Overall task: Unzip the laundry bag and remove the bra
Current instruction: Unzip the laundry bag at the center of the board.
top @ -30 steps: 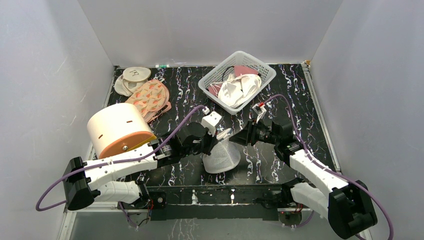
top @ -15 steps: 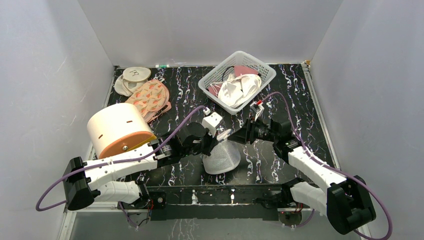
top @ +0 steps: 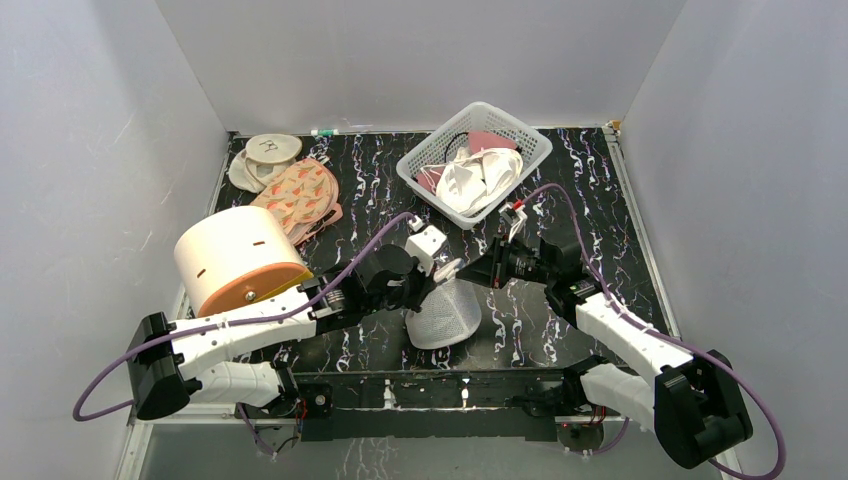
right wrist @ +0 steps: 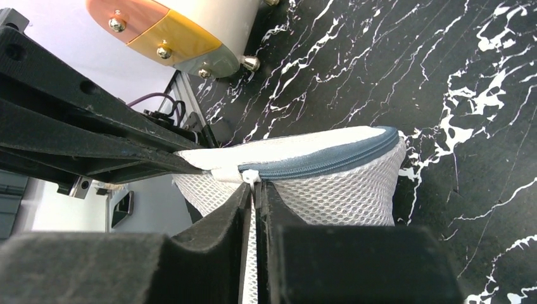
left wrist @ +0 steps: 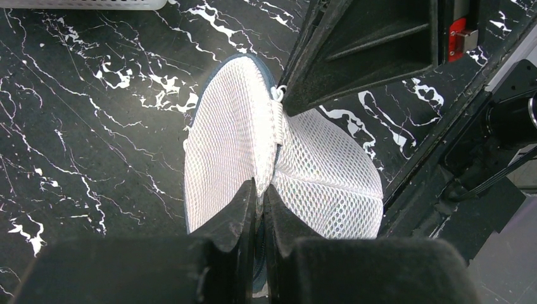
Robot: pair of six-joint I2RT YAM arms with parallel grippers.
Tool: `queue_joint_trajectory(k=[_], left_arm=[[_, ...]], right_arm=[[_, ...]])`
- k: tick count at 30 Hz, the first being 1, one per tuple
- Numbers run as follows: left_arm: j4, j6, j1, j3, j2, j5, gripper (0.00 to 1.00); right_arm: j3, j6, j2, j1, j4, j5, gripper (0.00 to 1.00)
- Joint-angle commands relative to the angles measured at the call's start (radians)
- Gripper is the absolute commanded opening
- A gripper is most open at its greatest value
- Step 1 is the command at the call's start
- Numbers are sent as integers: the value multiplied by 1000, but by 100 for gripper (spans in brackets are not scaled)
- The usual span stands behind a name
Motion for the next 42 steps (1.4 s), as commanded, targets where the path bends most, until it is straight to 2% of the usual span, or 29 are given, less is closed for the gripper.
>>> queue_joint_trajectory(k=[1,4,10,15,19,23,24,26,29,34,37,42], left_arm=[[-17,22,4,37,-2,17,0],[-42,41,4,50,-5,17,0],[-65,77,3,62,-28,17,0],[-94,78,4,88,-45,36,0],[-108,67,4,88,-39,44,0],[-138,23,4,104,-5,53,0],[-151,12,4,111,4,51,2],[-183,-17,4,128,23,21,19],[-212,-46,4,167,41,5,37],[-242,-53,4,285,117,43,58],[-293,-60,4,370,180,41,61],[-334,-90,4,417,248,5,59]], right_arm=[[37,-44,-15,4,-13,46,4],[48,-81,-18,3,-60,90,0],[93,-145,2,4,-124,187,0],[109,-99,21,3,-161,442,0],[105,-82,90,3,-64,330,0],[115,-104,131,2,-45,224,0],[110,-105,124,5,-44,219,0],[99,-104,97,4,-45,209,0],[99,-105,60,5,-62,182,0],[120,-97,9,19,-99,155,0],[147,-90,-16,28,-130,158,0],[198,-88,-34,49,-195,181,0]])
